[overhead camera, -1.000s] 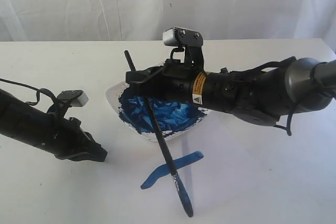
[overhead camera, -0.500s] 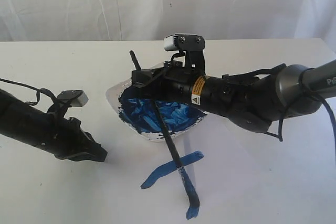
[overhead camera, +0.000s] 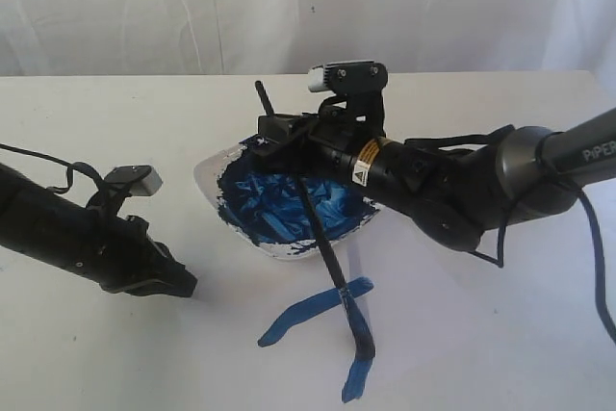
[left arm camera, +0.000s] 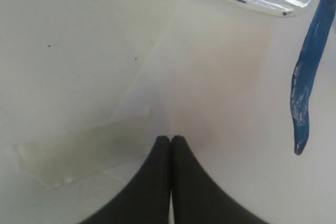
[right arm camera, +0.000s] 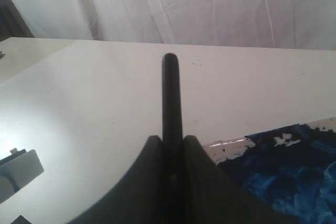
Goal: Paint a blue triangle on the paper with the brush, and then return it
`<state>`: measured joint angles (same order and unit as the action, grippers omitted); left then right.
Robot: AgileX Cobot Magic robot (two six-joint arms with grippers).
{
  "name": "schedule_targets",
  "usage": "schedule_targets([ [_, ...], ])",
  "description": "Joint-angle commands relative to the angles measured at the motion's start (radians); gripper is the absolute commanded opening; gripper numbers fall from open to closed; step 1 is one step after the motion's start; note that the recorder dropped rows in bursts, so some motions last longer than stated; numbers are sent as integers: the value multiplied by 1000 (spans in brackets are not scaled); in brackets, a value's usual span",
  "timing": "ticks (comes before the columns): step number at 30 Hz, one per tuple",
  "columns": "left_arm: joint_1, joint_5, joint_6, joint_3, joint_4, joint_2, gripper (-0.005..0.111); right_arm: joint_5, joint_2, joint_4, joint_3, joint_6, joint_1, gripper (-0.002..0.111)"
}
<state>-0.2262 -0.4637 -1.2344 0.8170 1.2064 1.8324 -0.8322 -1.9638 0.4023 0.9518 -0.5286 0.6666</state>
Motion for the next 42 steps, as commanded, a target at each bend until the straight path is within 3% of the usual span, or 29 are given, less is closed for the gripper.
schedule_targets([
  [1, -6, -25, -1, -5, 3, -3, 0, -88, -41, -18, 1, 30, 0, 0],
  [18, -6, -25, 1, -5, 3, -3, 0, -45, -72, -103, 118, 166, -10, 0],
  [38, -6, -25, 1, -5, 3, -3, 0, -90, -74, -126, 176, 135, -57, 0],
  [42, -6, -27, 0, -5, 3, -3, 0, -90, -47, -33, 176, 73, -57, 0],
])
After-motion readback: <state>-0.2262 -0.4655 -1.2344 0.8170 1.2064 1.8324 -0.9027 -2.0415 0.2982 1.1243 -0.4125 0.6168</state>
